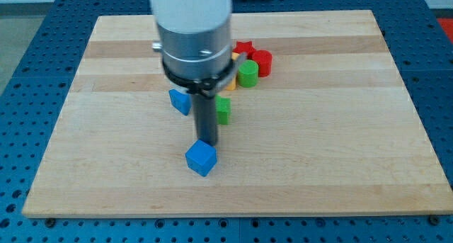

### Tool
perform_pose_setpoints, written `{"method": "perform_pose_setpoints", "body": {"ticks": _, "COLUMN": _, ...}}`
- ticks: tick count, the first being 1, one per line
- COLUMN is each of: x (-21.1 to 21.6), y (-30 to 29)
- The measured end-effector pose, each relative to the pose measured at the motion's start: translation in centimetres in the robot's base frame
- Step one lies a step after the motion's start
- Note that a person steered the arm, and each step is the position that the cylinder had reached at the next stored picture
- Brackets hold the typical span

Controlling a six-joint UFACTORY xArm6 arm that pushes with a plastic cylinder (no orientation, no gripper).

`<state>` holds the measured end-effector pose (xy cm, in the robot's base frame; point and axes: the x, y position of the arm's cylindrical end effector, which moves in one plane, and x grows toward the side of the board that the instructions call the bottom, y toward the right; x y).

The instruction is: Move the blue triangle slightly right

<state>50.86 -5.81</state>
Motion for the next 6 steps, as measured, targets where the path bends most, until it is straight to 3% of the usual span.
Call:
{"method": "perform_pose_setpoints", "body": {"ticks": 1, "x": -0.1, "y": -3.5}}
{"method": "perform_pose_setpoints", "body": {"ticks": 3, "x": 5.1, "y": -3.0}}
{"method": "perform_pose_setpoints", "body": {"ticks": 5, "x": 3.4, "y": 1.8}}
{"method": "perform_pose_setpoints", "body": {"ticks": 6, "x": 1.8, "y": -0.7}}
